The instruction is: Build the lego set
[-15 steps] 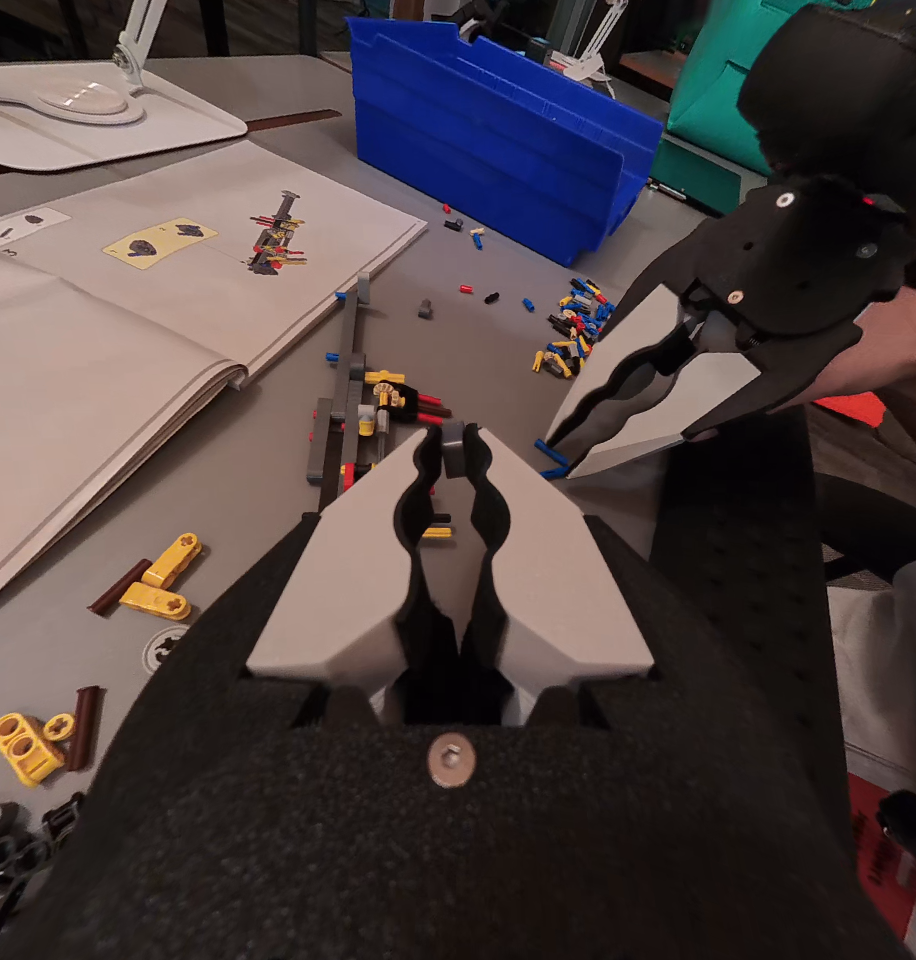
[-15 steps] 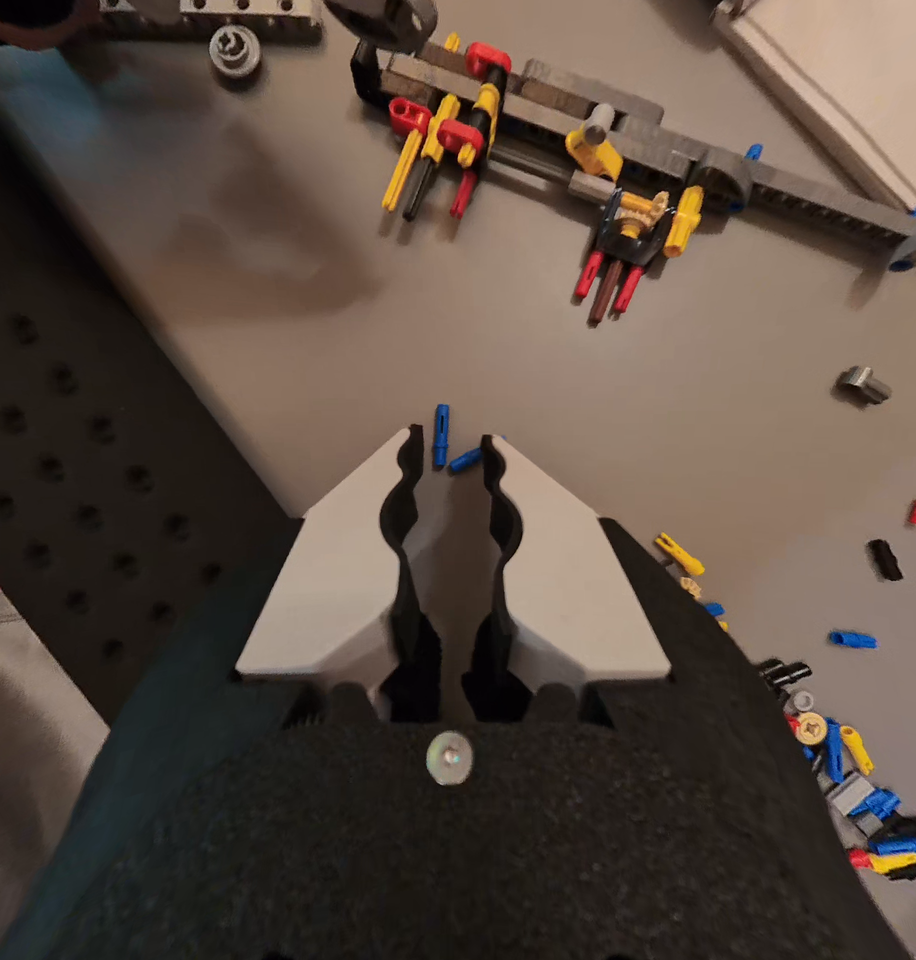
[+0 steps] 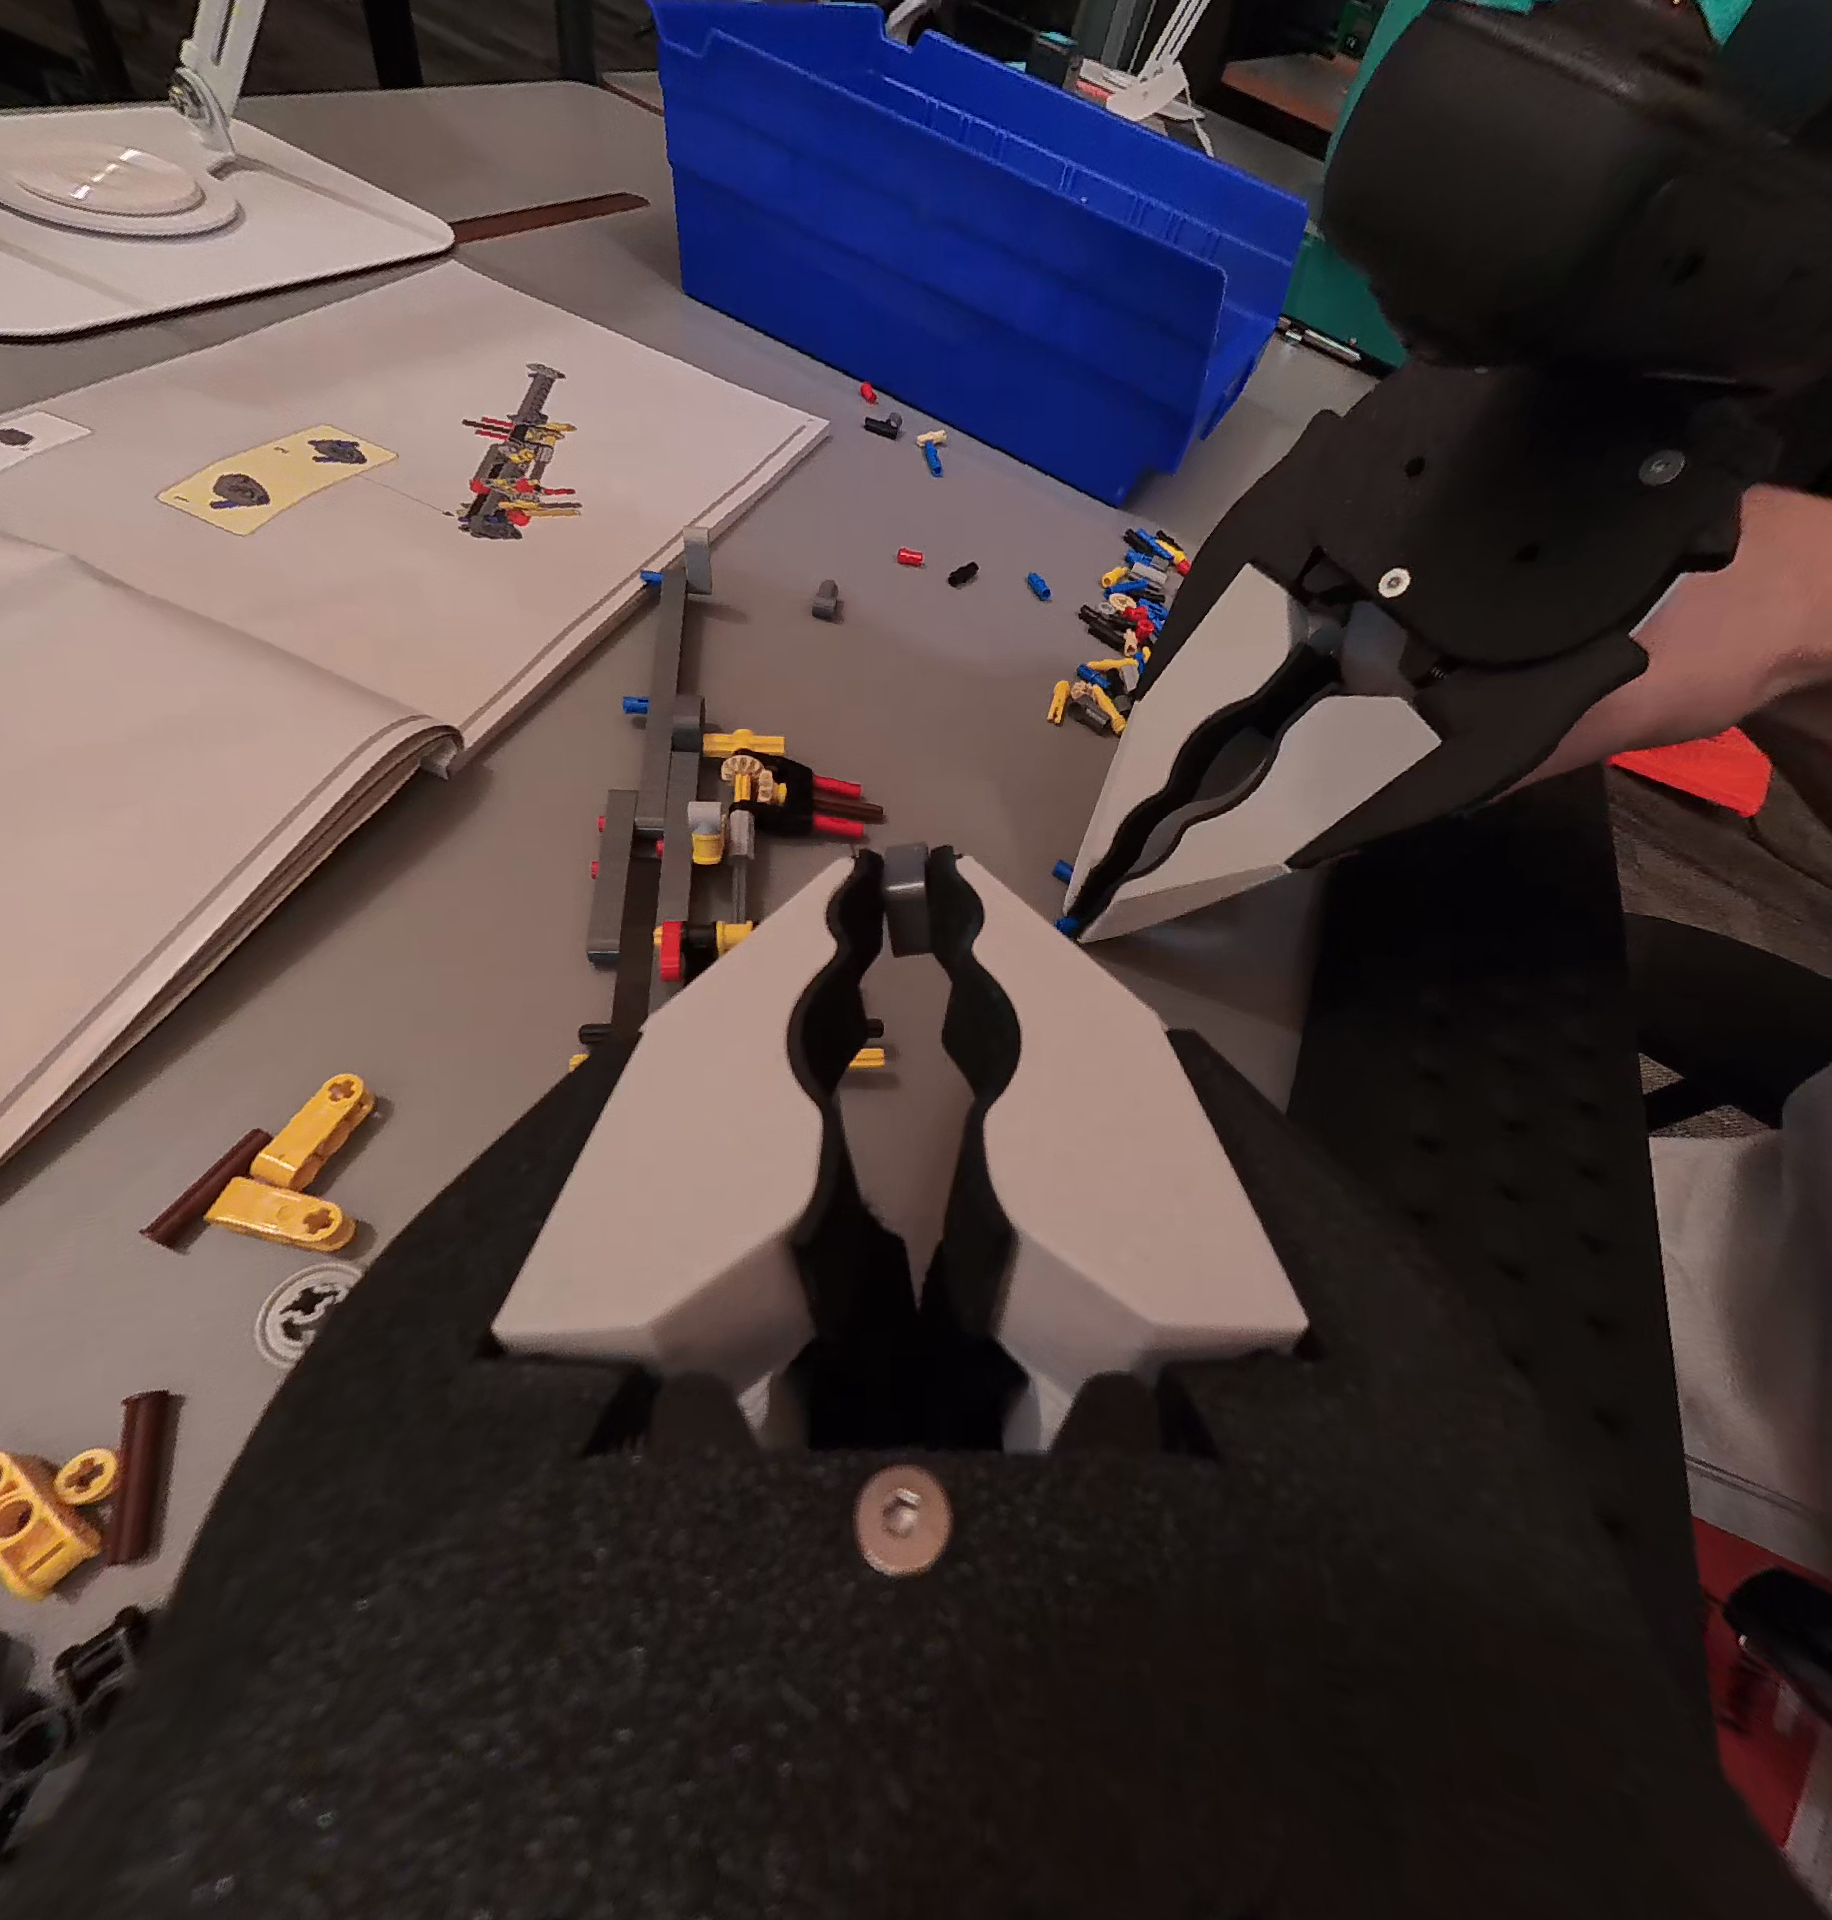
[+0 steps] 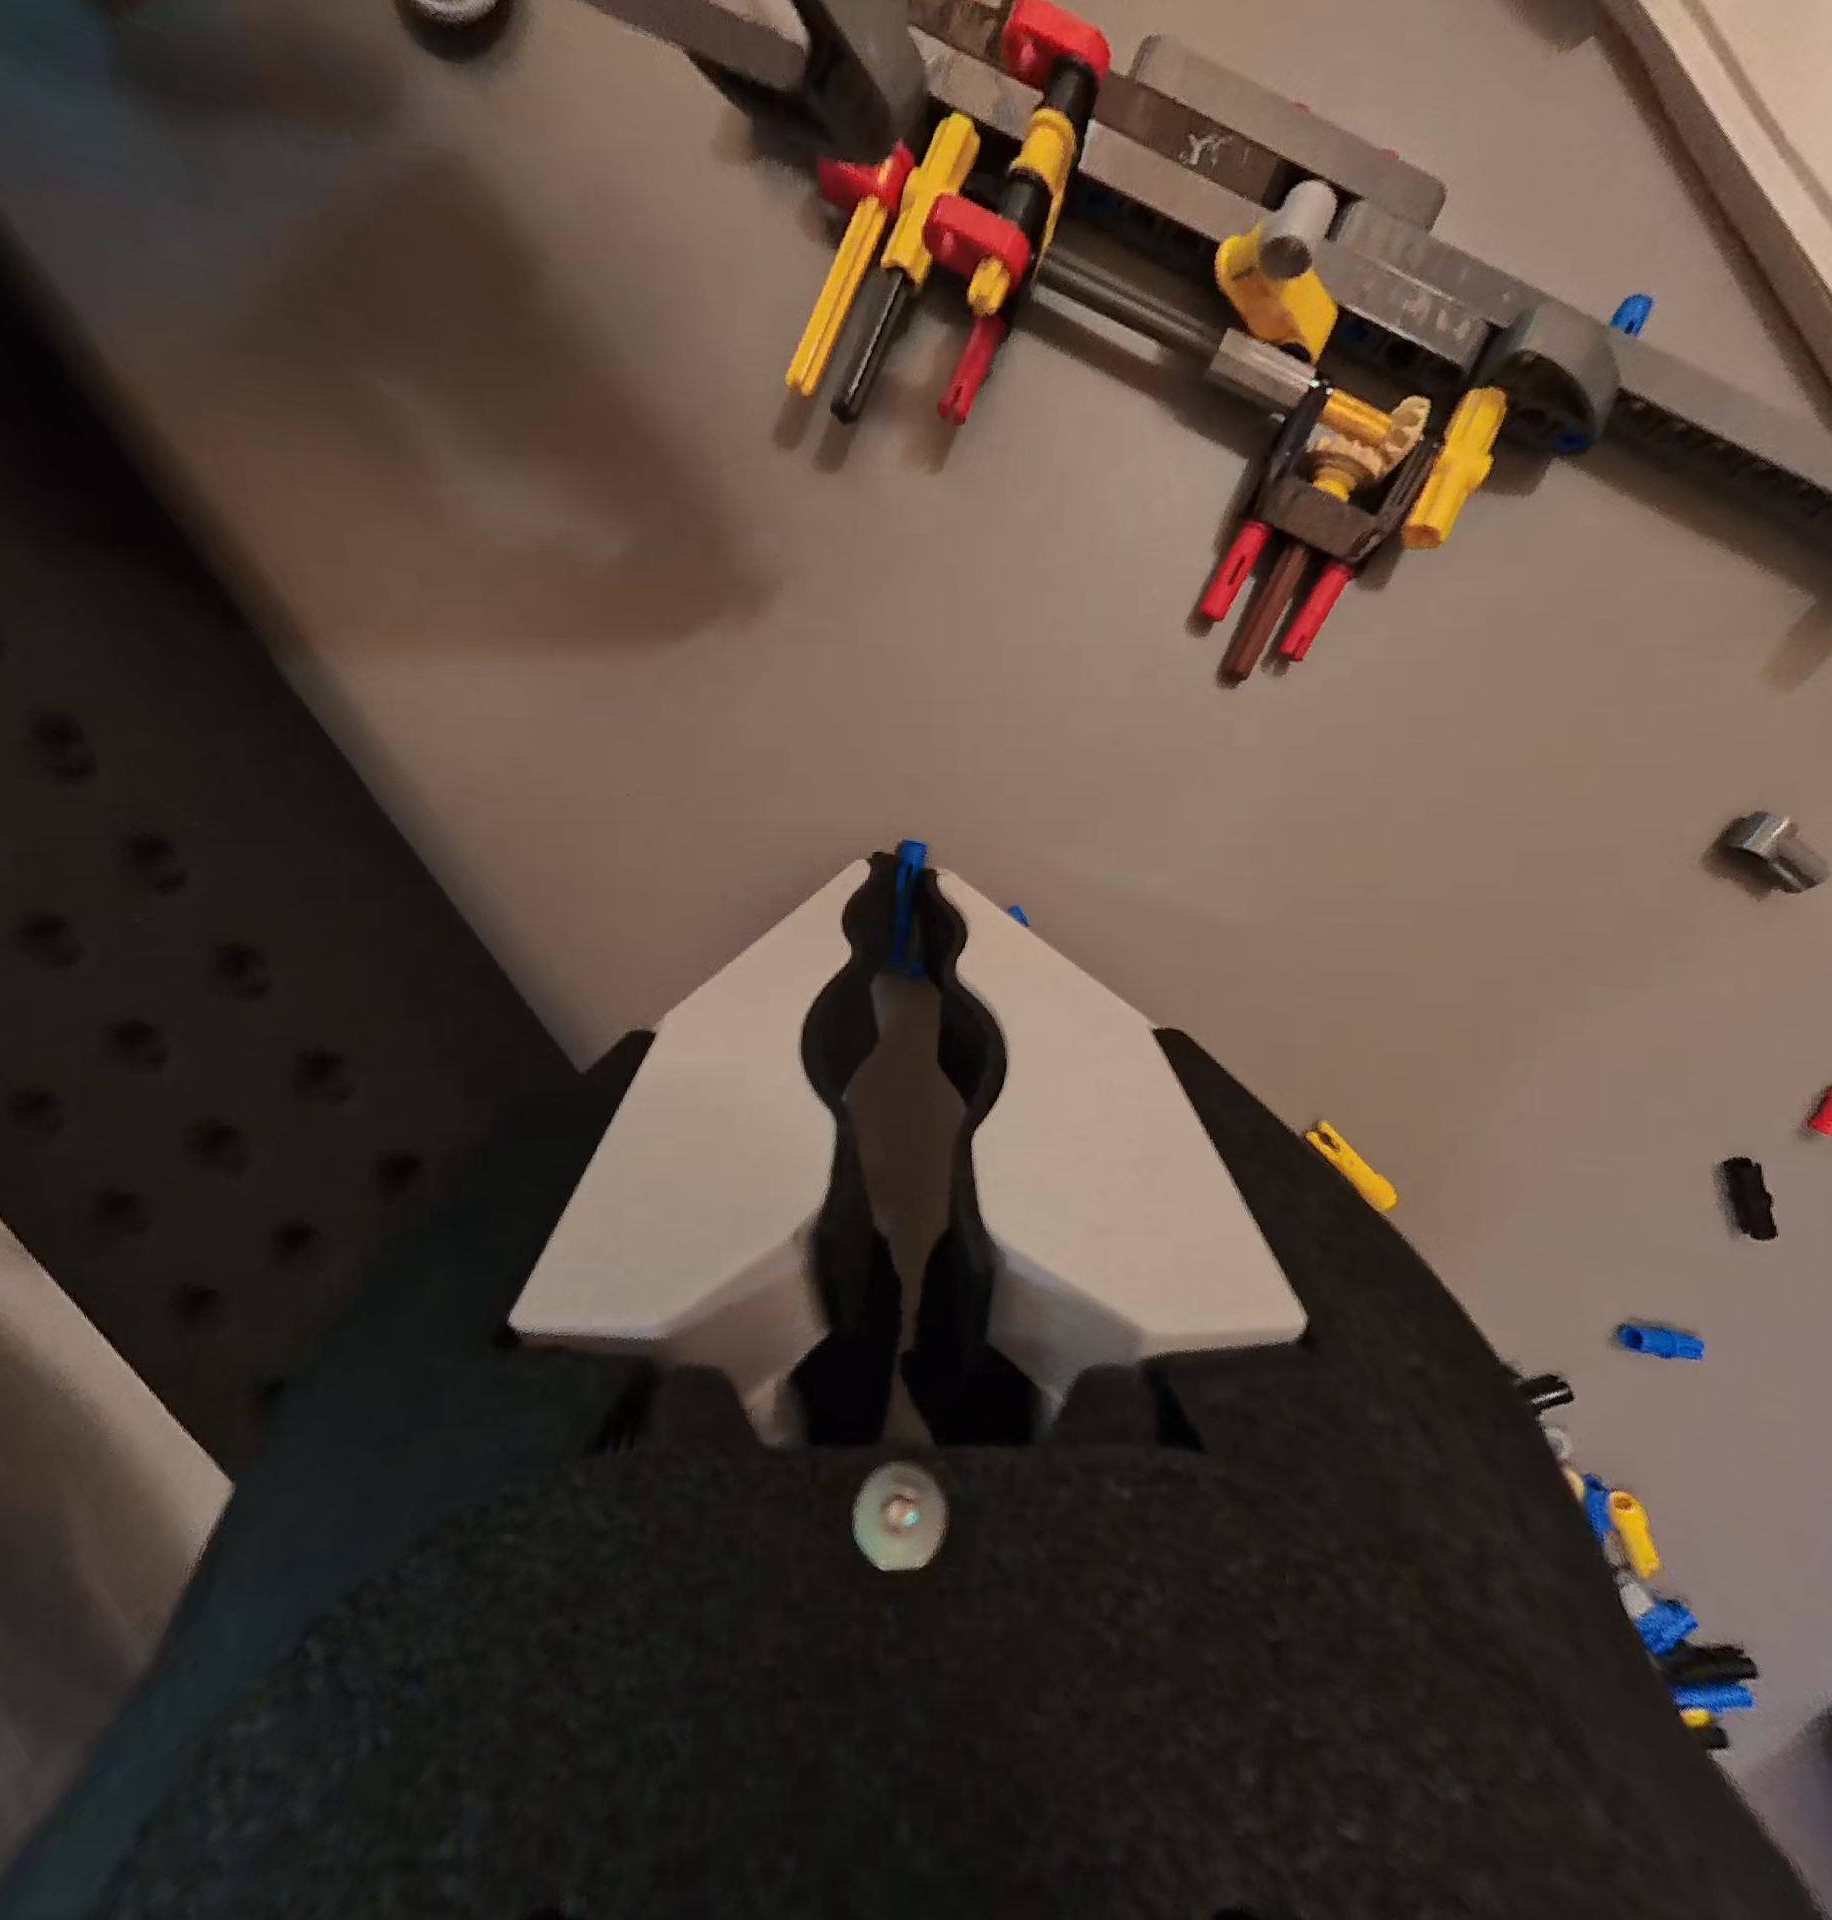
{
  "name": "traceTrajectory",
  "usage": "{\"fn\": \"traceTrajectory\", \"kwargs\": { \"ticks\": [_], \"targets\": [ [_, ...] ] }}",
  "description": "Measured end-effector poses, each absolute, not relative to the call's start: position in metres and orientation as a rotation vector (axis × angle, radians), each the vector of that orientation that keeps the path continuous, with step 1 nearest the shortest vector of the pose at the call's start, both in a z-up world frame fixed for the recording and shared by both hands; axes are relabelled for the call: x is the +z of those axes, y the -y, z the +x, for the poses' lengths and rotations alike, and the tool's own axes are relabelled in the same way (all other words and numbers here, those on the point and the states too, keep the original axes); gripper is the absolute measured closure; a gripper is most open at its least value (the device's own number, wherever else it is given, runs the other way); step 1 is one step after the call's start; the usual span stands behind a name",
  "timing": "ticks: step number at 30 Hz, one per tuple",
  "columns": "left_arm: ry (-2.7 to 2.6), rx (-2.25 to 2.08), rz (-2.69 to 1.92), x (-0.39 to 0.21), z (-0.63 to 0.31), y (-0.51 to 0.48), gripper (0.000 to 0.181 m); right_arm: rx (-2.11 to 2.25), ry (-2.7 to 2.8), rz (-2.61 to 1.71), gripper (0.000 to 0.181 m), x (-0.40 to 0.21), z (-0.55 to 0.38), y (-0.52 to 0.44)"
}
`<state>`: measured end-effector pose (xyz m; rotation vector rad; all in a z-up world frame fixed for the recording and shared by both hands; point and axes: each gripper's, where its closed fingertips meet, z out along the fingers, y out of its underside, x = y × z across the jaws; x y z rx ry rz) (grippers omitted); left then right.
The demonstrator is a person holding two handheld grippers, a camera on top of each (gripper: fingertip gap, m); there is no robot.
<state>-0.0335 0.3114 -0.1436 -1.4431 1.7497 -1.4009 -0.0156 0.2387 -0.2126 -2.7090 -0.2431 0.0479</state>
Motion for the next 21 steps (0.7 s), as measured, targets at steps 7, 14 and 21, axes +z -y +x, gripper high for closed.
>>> {"fn": "traceTrajectory", "kwargs": {
  "ticks": [7,14,21],
  "targets": [
    [-1.754,-1.393,-1.448,-0.145,-0.033,-0.311,0.174,0.152,-0.060,-2.277,0.179,-0.157,0.003,-0.285],
    [-1.817,-1.441,-1.324,-0.137,-0.038,-0.292,0.174,0.628,-0.271,-1.709,0.179,-0.097,-0.010,-0.324],
    [-1.818,-1.471,-1.296,-0.133,-0.039,-0.289,0.174,0.737,-0.261,-1.713,0.179,-0.107,-0.038,-0.330]
  ]
}}
